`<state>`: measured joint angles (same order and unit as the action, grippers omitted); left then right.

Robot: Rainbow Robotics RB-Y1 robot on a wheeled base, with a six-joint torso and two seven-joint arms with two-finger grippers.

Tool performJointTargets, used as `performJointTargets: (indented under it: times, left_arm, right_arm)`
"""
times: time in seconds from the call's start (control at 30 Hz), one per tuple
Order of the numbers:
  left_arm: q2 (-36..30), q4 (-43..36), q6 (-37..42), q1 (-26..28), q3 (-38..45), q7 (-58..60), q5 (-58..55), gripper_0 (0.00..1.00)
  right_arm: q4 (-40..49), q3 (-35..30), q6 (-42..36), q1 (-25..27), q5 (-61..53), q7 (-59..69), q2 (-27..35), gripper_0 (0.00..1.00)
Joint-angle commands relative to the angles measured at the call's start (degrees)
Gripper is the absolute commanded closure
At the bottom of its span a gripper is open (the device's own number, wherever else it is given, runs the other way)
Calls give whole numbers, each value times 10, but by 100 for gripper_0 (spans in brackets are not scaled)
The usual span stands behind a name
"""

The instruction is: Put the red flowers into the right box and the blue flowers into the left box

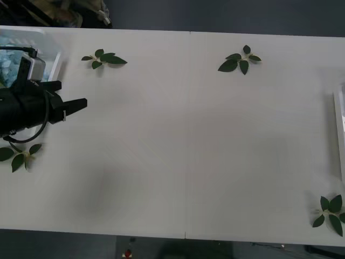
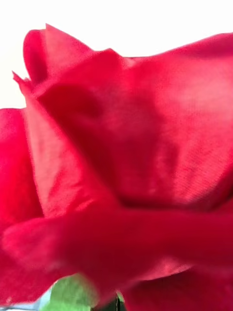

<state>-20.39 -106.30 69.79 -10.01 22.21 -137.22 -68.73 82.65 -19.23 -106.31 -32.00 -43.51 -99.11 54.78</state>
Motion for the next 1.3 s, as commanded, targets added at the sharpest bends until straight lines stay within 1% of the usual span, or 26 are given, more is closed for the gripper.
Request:
performJointTargets:
  times: [0.03, 0.13, 0.23, 0.37, 0.47, 0.63, 0.8, 0.9, 1.1, 1.13, 1.2, 1.23, 1.3]
  left_arm:
    - [42, -30, -4, 26, -33, -111, -40, 0]
    - [77, -43, -4, 59, -60, -178, -56, 0]
    - [95, -59, -4, 83, -81, -178, -78, 0]
    - [94, -77, 11, 83, -94, -178, -95, 0]
    - [91, -87, 43, 75, -96, -178, -117, 0]
    - [93, -86, 71, 75, -116, -178, -156, 0]
    - [92, -86, 73, 75, -144, -178, -178, 0]
    - [97, -86, 73, 75, -146, -178, -178, 0]
    - [105, -80, 73, 89, -155, -178, -190, 0]
    - [105, -80, 73, 91, -158, -178, -196, 0]
    - [106, -79, 74, 97, -161, -178, -200, 0]
    - [105, -80, 74, 97, -162, -178, -200, 0]
    - [106, -79, 74, 99, -168, -178, -202, 0]
  right_arm:
    - [-52, -5, 52, -14, 30, -73, 34, 100]
    - [-72, 17, 113, -14, 63, -112, 53, 100]
    - [-87, 36, 167, -14, 98, -139, 64, 100]
    - [-111, 44, 218, -14, 139, -147, 65, 100]
    - [-147, 44, 251, -14, 158, -144, 66, 100]
    - [-209, 44, 311, -14, 168, -143, 65, 100]
    - [-240, 55, 359, -15, 156, -140, 65, 100]
    - [-248, 72, 383, -14, 151, -135, 65, 100]
    - [-250, 79, 392, -14, 149, -127, 65, 100]
    - [-250, 80, 392, -14, 149, -129, 65, 87]
    - [-250, 80, 392, -14, 146, -132, 65, 69]
    - [-250, 80, 391, -14, 145, -132, 65, 64]
    - [-250, 80, 391, -14, 139, -136, 65, 46]
